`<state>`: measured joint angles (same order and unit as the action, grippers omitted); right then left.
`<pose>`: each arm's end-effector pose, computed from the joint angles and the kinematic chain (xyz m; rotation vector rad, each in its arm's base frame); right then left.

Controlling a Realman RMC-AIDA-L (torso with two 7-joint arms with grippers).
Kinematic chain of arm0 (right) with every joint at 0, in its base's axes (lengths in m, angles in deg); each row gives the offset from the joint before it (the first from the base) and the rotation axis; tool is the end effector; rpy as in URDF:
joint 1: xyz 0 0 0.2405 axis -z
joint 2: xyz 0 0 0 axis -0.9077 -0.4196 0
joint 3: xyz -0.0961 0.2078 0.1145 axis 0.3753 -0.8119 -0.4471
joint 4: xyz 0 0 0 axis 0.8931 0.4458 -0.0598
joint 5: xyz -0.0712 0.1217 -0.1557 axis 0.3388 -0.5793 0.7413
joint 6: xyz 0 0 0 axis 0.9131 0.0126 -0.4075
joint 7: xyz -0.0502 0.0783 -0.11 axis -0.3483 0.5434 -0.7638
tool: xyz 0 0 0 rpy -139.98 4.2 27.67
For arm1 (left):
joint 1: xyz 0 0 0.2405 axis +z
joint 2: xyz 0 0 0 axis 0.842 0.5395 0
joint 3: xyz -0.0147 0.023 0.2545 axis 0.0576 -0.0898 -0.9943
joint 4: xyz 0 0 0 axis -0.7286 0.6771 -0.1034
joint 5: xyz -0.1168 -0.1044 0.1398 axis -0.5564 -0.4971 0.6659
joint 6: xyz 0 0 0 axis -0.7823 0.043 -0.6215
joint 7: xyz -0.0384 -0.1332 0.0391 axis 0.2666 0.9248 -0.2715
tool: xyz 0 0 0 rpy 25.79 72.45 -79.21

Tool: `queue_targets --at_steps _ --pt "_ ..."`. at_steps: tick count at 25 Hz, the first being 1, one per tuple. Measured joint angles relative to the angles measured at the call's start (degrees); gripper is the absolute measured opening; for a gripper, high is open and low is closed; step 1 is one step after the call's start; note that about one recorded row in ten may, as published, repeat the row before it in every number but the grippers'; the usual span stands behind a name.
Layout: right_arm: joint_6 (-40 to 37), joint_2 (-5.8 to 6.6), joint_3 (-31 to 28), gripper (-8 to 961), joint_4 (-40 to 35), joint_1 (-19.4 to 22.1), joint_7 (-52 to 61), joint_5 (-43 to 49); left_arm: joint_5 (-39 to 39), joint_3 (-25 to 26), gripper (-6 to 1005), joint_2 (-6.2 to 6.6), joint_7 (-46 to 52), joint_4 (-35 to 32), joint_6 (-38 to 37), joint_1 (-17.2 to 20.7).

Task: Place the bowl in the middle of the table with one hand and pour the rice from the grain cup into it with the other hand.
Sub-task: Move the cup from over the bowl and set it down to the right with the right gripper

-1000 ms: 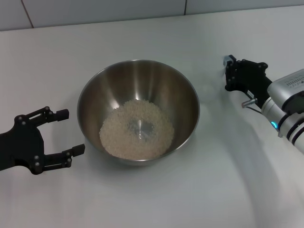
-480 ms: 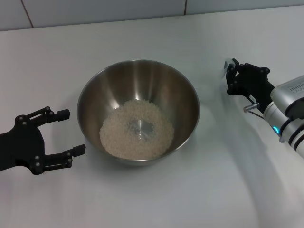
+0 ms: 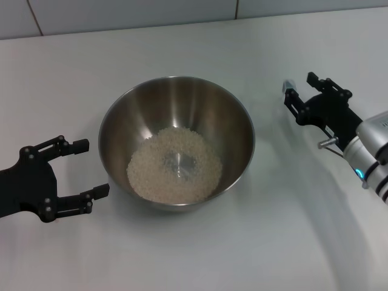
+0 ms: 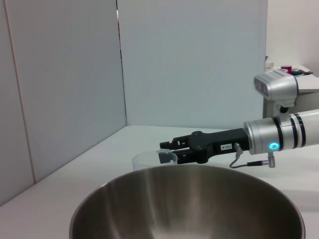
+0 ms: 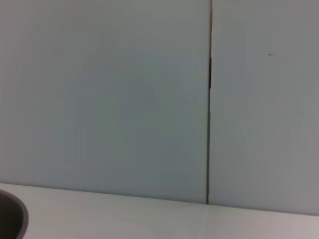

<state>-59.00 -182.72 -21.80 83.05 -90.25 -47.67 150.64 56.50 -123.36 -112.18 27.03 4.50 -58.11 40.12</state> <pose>0.3334 0.3147 -0.0524 -1.8097 0.6009 0.5899 -0.2886 0.2735 0.0174 -2.7215 -0.1711 -0.6947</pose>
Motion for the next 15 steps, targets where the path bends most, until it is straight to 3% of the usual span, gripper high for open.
queue_targets --at_steps 4,10,15 --pt "-0.43 0.09 0.46 463 0.47 1.03 0.19 0.00 0.00 0.00 862 0.00 0.00 -0.10 -0.08 0.13" --pt "-0.84 0.15 1.91 687 0.57 2.36 0.79 0.03 0.00 0.00 862 0.00 0.00 0.00 0.01 0.06" --pt "-2.11 0.35 4.64 730 0.35 2.68 4.31 0.03 0.00 0.00 862 0.00 -0.07 0.05 0.14 -0.03"
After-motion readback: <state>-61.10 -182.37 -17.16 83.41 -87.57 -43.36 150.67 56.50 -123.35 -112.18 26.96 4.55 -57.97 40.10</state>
